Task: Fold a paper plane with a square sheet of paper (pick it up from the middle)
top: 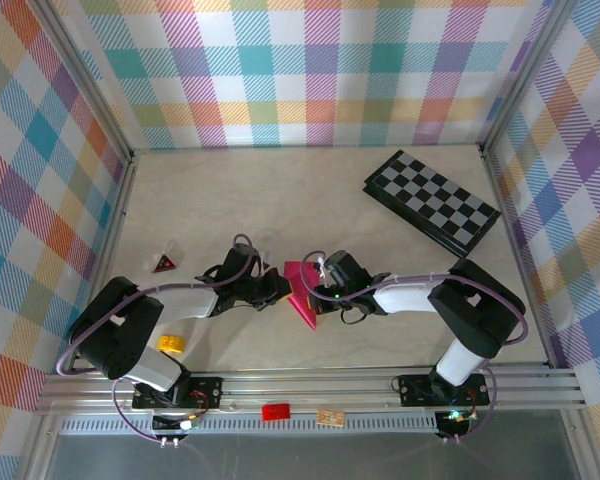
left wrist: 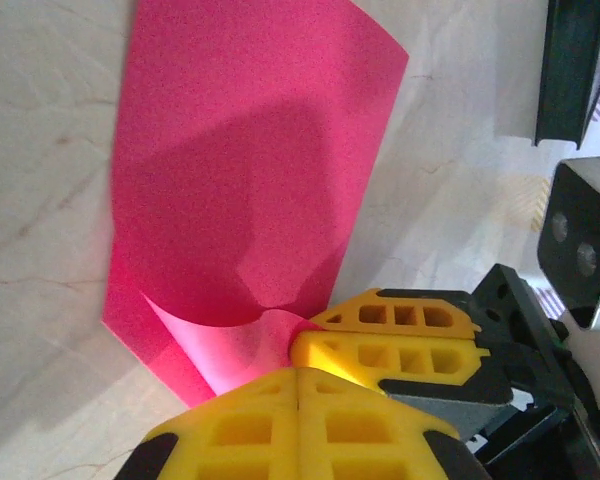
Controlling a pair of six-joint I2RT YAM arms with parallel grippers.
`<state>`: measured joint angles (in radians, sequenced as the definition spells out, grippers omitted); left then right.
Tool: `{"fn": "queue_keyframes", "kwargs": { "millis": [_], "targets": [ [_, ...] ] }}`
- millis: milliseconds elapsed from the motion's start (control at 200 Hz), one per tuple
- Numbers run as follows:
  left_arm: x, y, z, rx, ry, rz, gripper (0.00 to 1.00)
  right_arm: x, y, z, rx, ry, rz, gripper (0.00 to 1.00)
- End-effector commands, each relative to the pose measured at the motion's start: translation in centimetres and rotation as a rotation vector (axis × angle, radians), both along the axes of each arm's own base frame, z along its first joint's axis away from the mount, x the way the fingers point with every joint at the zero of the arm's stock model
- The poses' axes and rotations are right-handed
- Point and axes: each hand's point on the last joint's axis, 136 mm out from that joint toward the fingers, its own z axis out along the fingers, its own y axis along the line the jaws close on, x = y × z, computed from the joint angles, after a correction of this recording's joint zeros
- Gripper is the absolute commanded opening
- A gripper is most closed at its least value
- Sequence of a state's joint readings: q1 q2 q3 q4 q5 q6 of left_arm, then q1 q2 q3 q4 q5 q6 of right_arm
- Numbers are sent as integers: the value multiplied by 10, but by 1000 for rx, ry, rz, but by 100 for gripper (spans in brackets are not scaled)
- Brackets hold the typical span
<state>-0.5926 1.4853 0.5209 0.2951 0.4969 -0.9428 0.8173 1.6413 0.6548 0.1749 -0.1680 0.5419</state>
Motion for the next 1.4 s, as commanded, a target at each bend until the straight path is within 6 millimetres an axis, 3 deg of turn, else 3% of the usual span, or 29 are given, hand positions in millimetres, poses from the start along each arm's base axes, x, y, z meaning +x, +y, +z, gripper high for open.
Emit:
{"fn": "queue_keyframes", "kwargs": {
  "millis": [0,455,790,910,1180,1285,1395],
  "targets": [
    [8,-16,17,-95,-33,18,0,-1,-11,-16,-54,34,-29,6],
    [-7,-17,-10,-12,29,-18,0,-1,-12,-16,-62,37,-30,6],
    [-17,6,-46,160,77,-17,0,-1,-13,-16,-67,41,-32,6],
    [-15,7,-40,178,59,-28,0,-2,-13,-16,-68,40,-30,6],
    [-5,-11,5,116,-33,-68,0,-1,-14,-16,-71,37,-33,6],
    [-7,-18,5,112,-29,-92,0,0,-14,-15,-71,36,-33,6],
    [-8,-20,-9,143,-9,-108,1,0,-13,-15,-71,36,-33,6]
  ]
}}
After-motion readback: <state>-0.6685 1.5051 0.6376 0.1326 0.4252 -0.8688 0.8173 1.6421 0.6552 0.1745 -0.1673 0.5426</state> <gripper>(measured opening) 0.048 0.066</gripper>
